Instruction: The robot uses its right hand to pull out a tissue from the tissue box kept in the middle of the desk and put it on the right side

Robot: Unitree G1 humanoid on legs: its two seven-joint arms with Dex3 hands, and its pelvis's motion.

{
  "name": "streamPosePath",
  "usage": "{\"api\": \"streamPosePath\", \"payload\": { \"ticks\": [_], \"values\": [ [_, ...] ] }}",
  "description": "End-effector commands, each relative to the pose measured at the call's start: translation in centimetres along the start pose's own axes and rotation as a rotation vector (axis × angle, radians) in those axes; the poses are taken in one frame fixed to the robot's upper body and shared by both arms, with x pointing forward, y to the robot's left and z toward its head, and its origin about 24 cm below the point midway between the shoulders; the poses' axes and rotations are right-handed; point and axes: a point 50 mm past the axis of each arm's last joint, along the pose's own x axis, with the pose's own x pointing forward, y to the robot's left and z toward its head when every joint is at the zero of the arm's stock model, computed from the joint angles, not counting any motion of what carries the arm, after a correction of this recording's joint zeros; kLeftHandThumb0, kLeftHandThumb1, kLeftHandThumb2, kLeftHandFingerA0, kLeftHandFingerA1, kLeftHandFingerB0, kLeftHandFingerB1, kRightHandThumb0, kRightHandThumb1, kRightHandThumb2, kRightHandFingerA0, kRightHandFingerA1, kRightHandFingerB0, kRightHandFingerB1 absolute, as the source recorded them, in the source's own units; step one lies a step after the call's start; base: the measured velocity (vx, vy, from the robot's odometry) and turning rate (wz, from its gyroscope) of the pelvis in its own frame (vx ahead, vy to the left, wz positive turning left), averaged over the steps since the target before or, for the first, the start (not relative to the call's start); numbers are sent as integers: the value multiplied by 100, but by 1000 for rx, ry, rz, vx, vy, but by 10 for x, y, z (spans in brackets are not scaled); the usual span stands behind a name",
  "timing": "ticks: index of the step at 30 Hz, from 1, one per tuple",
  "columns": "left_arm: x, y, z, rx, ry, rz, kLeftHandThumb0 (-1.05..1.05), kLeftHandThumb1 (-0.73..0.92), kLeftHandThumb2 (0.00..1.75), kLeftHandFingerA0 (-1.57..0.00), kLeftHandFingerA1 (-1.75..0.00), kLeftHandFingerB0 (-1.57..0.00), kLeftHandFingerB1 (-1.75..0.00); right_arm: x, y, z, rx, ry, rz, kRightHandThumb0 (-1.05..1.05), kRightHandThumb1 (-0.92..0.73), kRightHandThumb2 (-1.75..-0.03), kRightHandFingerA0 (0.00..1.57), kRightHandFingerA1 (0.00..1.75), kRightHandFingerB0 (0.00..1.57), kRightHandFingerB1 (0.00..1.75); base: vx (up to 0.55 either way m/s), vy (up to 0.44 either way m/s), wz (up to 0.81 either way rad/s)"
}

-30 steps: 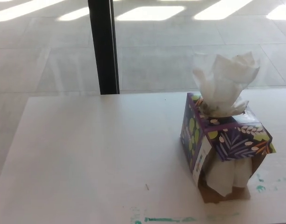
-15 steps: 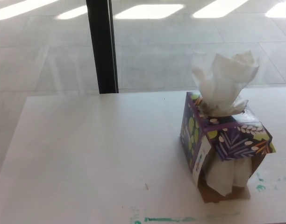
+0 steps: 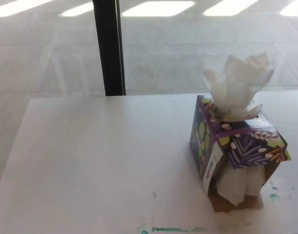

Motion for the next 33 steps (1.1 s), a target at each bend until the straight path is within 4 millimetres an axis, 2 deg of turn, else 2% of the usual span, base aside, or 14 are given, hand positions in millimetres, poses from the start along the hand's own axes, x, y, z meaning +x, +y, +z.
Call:
{"api": "streamPosePath", "payload": {
  "ticks": [1,3,4,7,9,12,19,20,24,25,26,28,32,33],
  "values": [
    [-4,6,1,65,-5,-5,-105,24,83,-82,-120,-75,-114,40,45,44,-149,60,167,-90,-66,-106,4,51,0,38,0,0,0],
    [-3,6,1,56,-3,8,-105,24,84,-81,-119,-66,-115,47,54,47,-172,67,207,-40,-38,-103,2,52,0,51,0,0,0],
    [-4,6,1,59,-5,7,-105,24,85,-81,-119,-66,-116,48,57,47,-184,66,219,-86,-81,-66,18,50,11,30,0,0,0],
    [-3,5,1,72,-1,13,-105,26,84,-80,-118,-68,-116,55,69,46,-199,60,267,-85,-64,-101,34,63,9,40,0,0,0],
    [-3,5,1,62,-1,13,-105,24,86,-84,-118,-73,-115,59,82,41,-261,88,346,-81,-81,-65,44,55,14,27,0,0,0],
    [-6,10,-1,60,-10,20,-105,27,79,-84,-116,-79,-114,61,103,35,-307,127,460,-88,-67,-104,27,59,4,36,0,0,0],
    [-6,10,1,70,-4,13,-105,24,84,-83,-118,-73,-111,58,128,34,-457,199,605,-82,-81,-65,13,44,14,27,0,0,0],
    [-6,10,1,62,-5,4,-105,24,81,-82,-119,-70,-111,59,132,32,-487,225,641,-88,-66,-106,1,43,13,29,0,0,0],
    [-7,10,2,81,-11,-5,-105,25,81,-80,-118,-70,-111,66,135,30,-553,265,656,-88,-64,-107,4,38,10,31,0,0,0],
    [-6,10,3,83,-7,-4,-105,26,80,-79,-118,-70,-110,68,134,32,-558,265,649,-89,-83,-66,6,39,15,26,0,0,0],
    [-6,11,4,78,-7,-3,-105,25,81,-79,-118,-70,-111,70,134,33,-562,264,639,-87,-65,-105,5,42,11,38,0,0,0],
    [-6,11,3,68,-2,5,-105,24,82,-80,-118,-68,-111,75,134,36,-584,272,628,-92,-68,-108,3,33,11,36,0,0,0],
    [-6,11,3,132,0,15,-105,30,81,-84,-114,-71,-111,81,134,41,-576,274,627,-87,-63,-106,2,25,12,36,0,0,0],
    [-6,11,3,137,0,14,-105,31,80,-84,-114,-72,-110,82,135,43,-586,272,628,-90,-83,-67,0,31,15,27,0,0,0]
  ]
}}
